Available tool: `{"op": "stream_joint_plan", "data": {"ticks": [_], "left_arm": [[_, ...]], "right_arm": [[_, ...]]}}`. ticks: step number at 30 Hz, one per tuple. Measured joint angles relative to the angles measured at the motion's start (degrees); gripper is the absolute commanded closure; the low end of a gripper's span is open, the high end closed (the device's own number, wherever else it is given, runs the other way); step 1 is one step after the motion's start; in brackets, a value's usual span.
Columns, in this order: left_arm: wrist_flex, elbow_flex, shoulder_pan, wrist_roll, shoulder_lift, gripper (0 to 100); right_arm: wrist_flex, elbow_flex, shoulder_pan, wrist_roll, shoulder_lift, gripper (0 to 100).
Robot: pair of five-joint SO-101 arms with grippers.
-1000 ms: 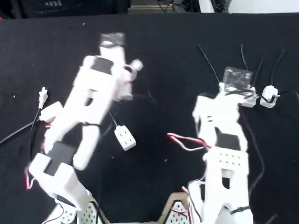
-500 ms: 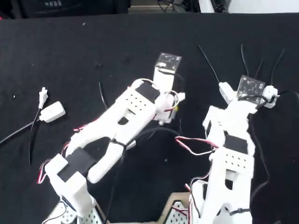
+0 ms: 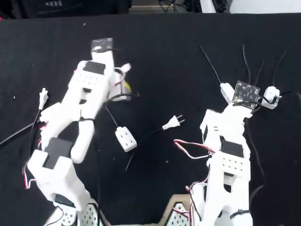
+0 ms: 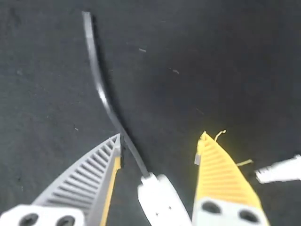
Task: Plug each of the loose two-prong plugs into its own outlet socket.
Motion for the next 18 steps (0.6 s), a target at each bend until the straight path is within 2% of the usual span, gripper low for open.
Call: {"op": "stream_joint_plan", "data": {"ticks": [6,12,15,18], "left_arm": [[-4.1,3.1,-1.4,-0.1,4.7,74],[-0.3,3.7,-4.2,-0.5,5.4,74],[3.0,4.6,-6.2,-5.3,5.7,74],[2.8,9.4,-9.6,-9.9,5.7,74]], "right_arm": [[-0.3,1.6,-4.7,0.0,0.0,95.9],[-0.3,1.8,-5.5,0.0,0.0,95.9],[-0.3,1.8,-5.5,0.0,0.0,95.9],[-0.3,1.8,-5.8,0.0,0.0,95.9]]}}
